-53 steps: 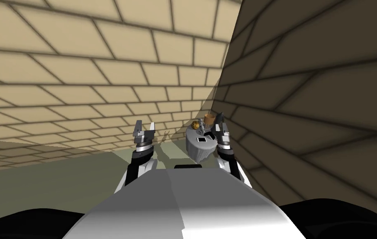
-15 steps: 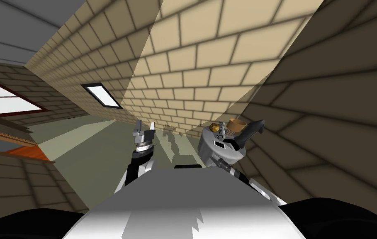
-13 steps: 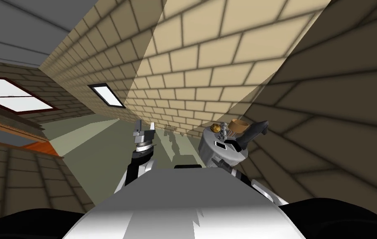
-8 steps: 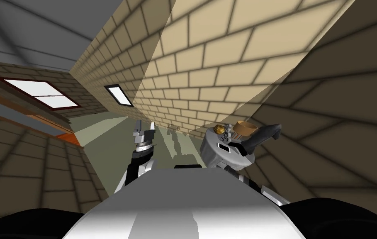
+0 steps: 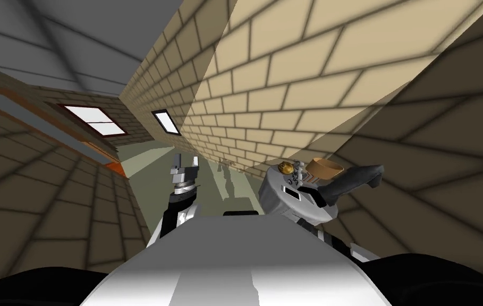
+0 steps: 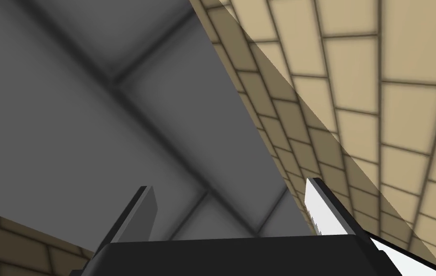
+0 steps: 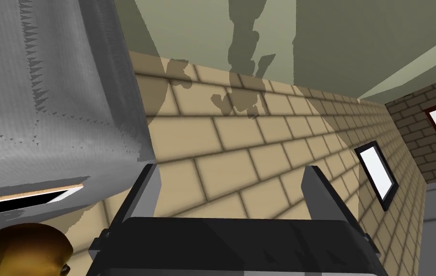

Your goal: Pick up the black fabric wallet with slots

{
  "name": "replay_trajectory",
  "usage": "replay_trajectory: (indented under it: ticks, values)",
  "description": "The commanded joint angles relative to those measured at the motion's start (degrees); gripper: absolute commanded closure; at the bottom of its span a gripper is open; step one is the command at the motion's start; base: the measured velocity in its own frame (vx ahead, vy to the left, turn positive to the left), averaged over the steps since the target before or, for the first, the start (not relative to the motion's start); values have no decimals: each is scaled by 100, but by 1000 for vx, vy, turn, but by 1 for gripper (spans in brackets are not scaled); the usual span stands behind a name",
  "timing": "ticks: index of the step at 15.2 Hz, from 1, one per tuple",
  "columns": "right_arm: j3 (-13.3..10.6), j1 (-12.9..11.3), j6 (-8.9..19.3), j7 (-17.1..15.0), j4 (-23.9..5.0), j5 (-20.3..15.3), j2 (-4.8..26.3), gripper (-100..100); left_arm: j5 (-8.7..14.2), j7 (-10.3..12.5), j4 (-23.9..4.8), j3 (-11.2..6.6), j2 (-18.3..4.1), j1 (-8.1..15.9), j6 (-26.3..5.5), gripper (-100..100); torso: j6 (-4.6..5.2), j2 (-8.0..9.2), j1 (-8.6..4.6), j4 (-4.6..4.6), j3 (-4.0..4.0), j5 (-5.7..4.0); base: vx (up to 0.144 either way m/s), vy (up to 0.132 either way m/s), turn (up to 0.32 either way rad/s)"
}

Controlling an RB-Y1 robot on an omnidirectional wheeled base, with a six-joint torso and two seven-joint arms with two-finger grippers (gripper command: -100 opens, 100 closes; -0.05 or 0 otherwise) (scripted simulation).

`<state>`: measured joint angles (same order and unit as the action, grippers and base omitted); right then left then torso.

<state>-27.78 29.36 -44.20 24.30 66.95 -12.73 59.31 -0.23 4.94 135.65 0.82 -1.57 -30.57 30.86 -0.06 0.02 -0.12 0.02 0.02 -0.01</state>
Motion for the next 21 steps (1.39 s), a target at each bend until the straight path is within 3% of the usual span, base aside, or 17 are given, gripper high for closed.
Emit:
replay_trajectory:
  ticks: [1, 2, 3, 5, 6, 7, 10, 12, 13, 16, 21]
  values:
    - [-67, -53, -59, 66, -286, -38, 34, -100, 0, 0, 0, 0, 0, 0, 0, 0, 0, 0, 0, 0, 0, 0, -6, -14, 159]
    - [-67, -53, -59, 66, -340, -38, 34, -100, 0, 0, 0, 0, 0, -1, 0, 0, 5, 0, -2, 0, 0, -1, -2, -13, -6]
    - [-224, -88, -70, 184, -551, -117, 261, -100, 0, 0, 0, -1, 0, -1, 0, 0, 8, 0, -3, 0, 0, -2, -5, -6, 198]
    - [-224, -88, -70, 184, -694, -117, 261, -100, 0, 0, 0, 0, 0, 0, 0, 0, 1, -1, -4, 0, -1, 0, -5, -16, 215]
    - [-380, -129, -77, 302, -950, -194, 476, -100, 0, 0, 0, -1, 0, -1, 0, 0, 6, -1, -5, 0, -1, -2, -4, -16, 253]
    - [-380, -129, -77, 302, -1037, -194, 476, -100, 0, 0, 0, 0, 0, 0, 0, 0, -1, -2, -7, 0, -1, -2, -3, -21, 282]
    - [-685, -222, -83, 534, -1575, -342, 868, -100, 0, 0, 0, -1, 0, 0, 0, 0, 1, -3, -12, 0, -2, -2, -5, -31, 322]
    - [-685, -222, -83, 534, -1682, -342, 868, -100, 0, 0, 0, -1, 0, -1, 0, 0, 2, -6, -13, -1, -3, -2, 1, -32, 187]
    - [-832, -273, -83, 647, -1881, -413, 1045, -100, 0, 0, 0, -1, 0, -1, 0, 0, 6, -5, -11, -1, -3, -4, -2, -21, 260]
    - [-977, -325, -81, 757, -2262, -482, 1206, -100, 0, 0, 0, 0, 0, 0, 0, 0, -2, -6, -13, -1, -3, -1, -6, -34, 286]
    - [-1509, -537, -69, 1151, -3174, -729, 1665, -100, 0, 0, 0, -1, -1, 0, 0, 0, -4, -14, -26, -2, -8, -4, 4, -62, 389]
